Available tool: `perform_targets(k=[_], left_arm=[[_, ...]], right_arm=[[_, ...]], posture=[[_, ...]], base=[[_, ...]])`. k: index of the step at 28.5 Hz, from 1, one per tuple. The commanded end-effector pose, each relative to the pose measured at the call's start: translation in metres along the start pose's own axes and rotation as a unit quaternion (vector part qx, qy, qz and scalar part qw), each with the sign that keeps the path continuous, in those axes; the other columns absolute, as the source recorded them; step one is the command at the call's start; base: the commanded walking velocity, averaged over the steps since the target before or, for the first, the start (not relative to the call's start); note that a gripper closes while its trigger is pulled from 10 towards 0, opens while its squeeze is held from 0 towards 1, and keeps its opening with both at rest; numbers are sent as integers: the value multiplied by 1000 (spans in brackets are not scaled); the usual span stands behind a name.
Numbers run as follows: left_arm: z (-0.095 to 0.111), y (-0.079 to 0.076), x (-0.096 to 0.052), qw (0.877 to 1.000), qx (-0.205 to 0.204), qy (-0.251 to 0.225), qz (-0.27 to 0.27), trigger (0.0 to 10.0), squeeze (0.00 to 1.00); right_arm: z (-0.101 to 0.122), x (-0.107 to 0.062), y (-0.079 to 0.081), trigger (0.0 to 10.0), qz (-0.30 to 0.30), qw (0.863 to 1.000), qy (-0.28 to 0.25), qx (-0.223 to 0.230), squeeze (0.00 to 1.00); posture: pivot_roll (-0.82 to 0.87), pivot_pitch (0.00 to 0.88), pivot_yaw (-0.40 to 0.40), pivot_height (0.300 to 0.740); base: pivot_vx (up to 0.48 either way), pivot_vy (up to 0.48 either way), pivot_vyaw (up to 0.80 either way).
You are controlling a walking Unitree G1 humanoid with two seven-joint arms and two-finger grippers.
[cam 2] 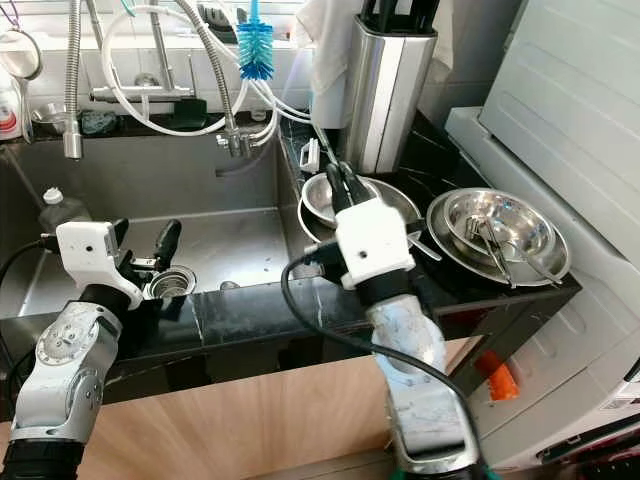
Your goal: Kitchen organization
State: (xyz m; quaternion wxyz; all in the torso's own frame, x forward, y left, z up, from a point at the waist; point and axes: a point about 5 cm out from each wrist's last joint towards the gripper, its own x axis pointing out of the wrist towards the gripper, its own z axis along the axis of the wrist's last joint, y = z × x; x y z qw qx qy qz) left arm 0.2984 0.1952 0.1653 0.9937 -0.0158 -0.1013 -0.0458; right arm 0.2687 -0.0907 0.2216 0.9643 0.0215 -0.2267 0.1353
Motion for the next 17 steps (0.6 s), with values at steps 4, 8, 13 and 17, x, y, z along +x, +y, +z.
perform_targets(k=[4,8,13,17], left_arm=[[5,0,2,1000,7,-12,-2,10000,0],[7,0,2,1000,2,-14,0,10000,0],[11,2,5,1000,-8,-20,6,10000,0],[13,3,6,1000,-13,-22,7,10000,0]], right_arm=[[-2,-4,-7,10000,-23,983,14,183,0],[-13,-13,-8,10000,-22,951,32,306,0],[-19,-25,-10,10000,-24,906,25,422,0],[-14,-29,-16,10000,-34,856,-10,516,0]], posture=[[41,0,-55,740],[41,0,-54,740],[43,0,-51,740],[42,0,-50,740]], base=[[0,0,0],[0,0,0],[0,0,0],[0,0,0]])
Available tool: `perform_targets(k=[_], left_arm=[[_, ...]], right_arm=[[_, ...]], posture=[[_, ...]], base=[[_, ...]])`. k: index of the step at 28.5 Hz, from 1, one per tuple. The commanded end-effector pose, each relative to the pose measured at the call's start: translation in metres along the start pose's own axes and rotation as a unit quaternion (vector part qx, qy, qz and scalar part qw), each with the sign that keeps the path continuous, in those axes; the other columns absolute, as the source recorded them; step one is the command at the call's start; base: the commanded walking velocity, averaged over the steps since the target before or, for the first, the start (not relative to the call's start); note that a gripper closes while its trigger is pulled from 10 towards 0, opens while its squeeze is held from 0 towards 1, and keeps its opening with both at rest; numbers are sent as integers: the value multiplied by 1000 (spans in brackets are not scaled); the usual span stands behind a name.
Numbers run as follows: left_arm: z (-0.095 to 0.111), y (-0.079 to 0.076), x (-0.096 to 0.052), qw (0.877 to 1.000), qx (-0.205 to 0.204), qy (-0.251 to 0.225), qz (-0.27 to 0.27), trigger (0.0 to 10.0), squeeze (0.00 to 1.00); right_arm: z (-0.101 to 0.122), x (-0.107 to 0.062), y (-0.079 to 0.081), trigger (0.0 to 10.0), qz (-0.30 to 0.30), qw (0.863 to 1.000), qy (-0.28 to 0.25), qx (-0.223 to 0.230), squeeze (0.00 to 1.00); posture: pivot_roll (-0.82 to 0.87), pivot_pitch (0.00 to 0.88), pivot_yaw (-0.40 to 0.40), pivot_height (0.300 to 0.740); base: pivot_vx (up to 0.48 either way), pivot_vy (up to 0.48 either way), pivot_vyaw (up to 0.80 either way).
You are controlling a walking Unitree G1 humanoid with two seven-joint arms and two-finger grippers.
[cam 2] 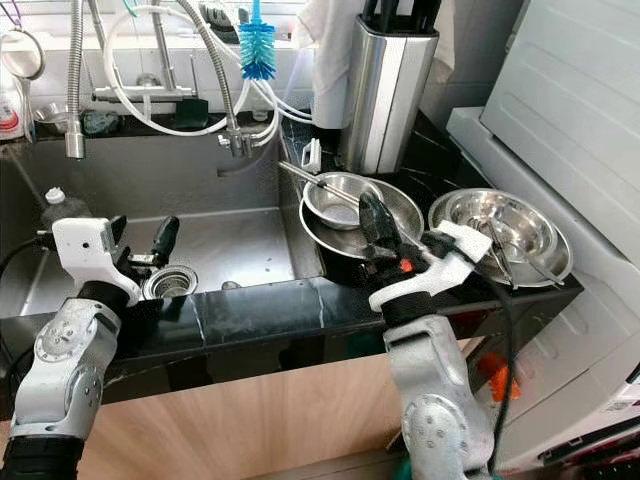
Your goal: Kitchen organization
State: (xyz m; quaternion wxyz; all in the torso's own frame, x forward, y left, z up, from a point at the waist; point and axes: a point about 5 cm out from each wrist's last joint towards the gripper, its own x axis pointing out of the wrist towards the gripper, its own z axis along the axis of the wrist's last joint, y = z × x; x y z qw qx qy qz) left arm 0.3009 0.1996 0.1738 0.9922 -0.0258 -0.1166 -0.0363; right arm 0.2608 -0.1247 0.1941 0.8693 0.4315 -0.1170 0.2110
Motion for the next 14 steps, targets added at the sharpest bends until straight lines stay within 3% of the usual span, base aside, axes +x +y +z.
perform_targets(k=[1,8,9,14], left_arm=[[5,-2,2,1000,-6,-7,-3,10000,0],[6,-2,4,1000,-27,-10,0,10000,0],[7,-2,5,999,-35,-11,1,10000,0],[7,-3,5,1000,-27,-12,-3,10000,0]], right_arm=[[-8,-2,12,10000,0,992,-48,115,0],[-8,-8,10,10000,11,980,-44,191,0],[-10,-12,8,10000,15,975,-37,219,0],[-19,-27,2,10000,32,969,5,244,0]], posture=[[43,0,-50,740],[43,0,-50,740],[43,0,-50,740],[46,0,-52,740]], base=[[0,0,0],[0,0,0],[0,0,0],[0,0,0]])
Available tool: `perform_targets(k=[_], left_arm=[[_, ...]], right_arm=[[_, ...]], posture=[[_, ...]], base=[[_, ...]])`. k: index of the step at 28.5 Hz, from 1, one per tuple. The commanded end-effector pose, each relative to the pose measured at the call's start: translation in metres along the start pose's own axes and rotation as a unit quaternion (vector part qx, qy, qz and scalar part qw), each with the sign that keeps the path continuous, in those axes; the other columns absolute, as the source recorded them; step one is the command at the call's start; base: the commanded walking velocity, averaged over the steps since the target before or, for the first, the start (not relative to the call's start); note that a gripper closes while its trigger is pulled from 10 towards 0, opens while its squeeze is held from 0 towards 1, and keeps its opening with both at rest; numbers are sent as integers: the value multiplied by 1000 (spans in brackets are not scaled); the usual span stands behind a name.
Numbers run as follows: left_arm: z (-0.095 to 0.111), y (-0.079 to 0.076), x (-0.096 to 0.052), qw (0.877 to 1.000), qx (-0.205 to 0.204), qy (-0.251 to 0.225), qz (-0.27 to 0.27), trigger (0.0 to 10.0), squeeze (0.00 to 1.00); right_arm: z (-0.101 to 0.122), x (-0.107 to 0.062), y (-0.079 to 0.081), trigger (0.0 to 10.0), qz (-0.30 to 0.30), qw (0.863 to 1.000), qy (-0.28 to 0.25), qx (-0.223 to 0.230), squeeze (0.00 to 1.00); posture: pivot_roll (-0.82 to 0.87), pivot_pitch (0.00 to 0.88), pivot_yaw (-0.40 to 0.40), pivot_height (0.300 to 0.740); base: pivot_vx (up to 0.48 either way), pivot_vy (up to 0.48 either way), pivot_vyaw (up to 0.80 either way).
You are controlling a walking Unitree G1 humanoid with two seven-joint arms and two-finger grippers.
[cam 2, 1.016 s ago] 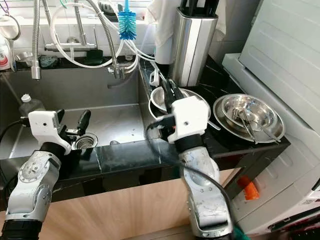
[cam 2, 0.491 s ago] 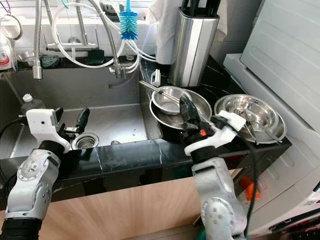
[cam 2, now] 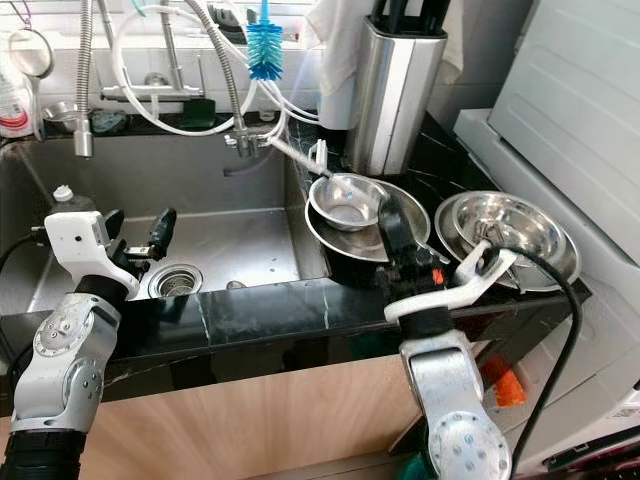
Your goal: Kitchen organization
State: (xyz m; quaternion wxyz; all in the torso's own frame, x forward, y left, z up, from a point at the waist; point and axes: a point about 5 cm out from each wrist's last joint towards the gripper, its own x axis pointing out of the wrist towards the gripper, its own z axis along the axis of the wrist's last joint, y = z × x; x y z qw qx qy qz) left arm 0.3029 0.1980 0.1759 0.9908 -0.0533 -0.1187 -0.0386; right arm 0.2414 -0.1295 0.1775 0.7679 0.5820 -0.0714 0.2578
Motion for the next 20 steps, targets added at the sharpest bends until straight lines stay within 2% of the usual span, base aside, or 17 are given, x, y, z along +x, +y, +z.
perform_targets(k=[1,8,11,13,14,15,20], left_arm=[[5,-2,2,1000,-1,-9,-3,10000,0],[6,-1,2,1000,-20,-11,1,10000,0],[8,0,3,999,-34,-16,7,10000,0],[8,0,3,999,-37,-15,7,10000,0],[9,1,3,999,-51,-15,11,10000,0],[9,1,4,996,-89,-14,15,10000,0],[11,-3,6,983,-185,-11,-1,10000,0]], right_arm=[[-16,-7,0,10000,11,998,5,54,0],[-13,-18,1,10000,32,996,26,73,0],[-4,-32,-4,10000,56,990,0,126,0],[-2,-36,-5,10000,63,989,-4,134,0],[0,-39,-8,10000,61,990,-6,130,0],[1,-40,-12,10000,51,991,-5,122,0],[0,-45,-21,10000,32,993,10,115,0]], posture=[[46,0,-52,740],[49,0,-55,740],[52,0,-57,740],[52,0,-58,740],[51,0,-59,740],[50,0,-59,740],[54,0,-60,740]], base=[[0,0,0],[0,0,0],[0,0,0],[0,0,0],[0,0,0],[0,0,0],[0,0,0]])
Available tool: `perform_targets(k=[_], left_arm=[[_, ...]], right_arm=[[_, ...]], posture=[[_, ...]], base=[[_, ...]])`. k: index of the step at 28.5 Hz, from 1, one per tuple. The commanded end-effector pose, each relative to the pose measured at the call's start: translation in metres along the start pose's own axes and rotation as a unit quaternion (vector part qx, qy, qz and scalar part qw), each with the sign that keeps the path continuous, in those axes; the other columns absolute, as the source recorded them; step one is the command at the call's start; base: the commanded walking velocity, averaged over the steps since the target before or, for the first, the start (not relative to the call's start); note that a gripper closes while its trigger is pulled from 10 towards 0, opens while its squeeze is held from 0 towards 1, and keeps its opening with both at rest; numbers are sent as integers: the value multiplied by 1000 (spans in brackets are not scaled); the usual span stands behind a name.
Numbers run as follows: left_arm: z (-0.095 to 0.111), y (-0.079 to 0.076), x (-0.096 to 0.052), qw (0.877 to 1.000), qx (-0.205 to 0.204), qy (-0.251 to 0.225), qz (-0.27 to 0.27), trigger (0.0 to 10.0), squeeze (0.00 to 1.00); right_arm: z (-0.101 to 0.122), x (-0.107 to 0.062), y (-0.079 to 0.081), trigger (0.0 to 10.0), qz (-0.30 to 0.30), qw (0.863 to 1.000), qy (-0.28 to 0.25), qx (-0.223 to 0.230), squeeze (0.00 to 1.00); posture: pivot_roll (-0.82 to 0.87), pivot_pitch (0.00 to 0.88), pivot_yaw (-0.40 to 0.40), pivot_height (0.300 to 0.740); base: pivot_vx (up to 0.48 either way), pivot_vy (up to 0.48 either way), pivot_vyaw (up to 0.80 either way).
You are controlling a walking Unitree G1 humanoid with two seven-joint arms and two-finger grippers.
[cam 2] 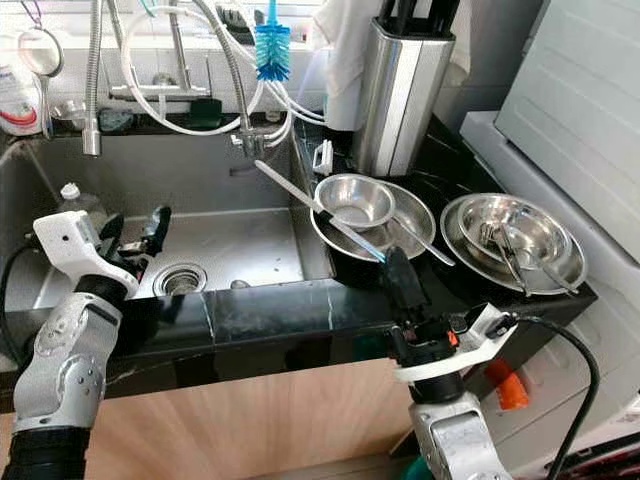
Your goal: Kitchen organization
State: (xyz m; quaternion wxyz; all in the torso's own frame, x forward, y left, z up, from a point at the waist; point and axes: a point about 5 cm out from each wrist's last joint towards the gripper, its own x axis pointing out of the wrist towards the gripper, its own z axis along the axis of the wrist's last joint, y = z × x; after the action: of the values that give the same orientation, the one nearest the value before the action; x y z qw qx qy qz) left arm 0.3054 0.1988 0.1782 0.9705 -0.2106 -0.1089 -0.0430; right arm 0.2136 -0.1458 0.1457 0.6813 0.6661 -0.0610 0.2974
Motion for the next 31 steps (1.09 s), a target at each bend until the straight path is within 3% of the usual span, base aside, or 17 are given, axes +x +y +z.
perform_targets(k=[1,6,13,21,31], left_arm=[[9,-10,3,998,-53,-9,-30,10000,0],[12,-26,2,989,-117,-3,-95,10000,0],[12,-47,-5,973,-144,36,-174,10000,0],[8,-64,-14,958,-152,75,-233,10000,0],[-1,-75,-21,949,-141,114,-258,10000,0]], right_arm=[[2,-6,-7,10000,-20,1000,10,-7,0],[5,-10,-14,10000,-40,998,28,-29,0],[1,-8,-15,10000,-34,998,41,-40,0],[-2,-6,-11,10000,-23,997,58,-47,0],[-8,-4,-10,10000,-14,996,76,-52,0]], posture=[[54,0,-60,740],[53,0,-59,740],[54,0,-58,740],[53,0,-57,740],[52,0,-54,740]], base=[[0,0,0],[0,0,0],[0,0,0],[0,0,0],[0,0,0]])
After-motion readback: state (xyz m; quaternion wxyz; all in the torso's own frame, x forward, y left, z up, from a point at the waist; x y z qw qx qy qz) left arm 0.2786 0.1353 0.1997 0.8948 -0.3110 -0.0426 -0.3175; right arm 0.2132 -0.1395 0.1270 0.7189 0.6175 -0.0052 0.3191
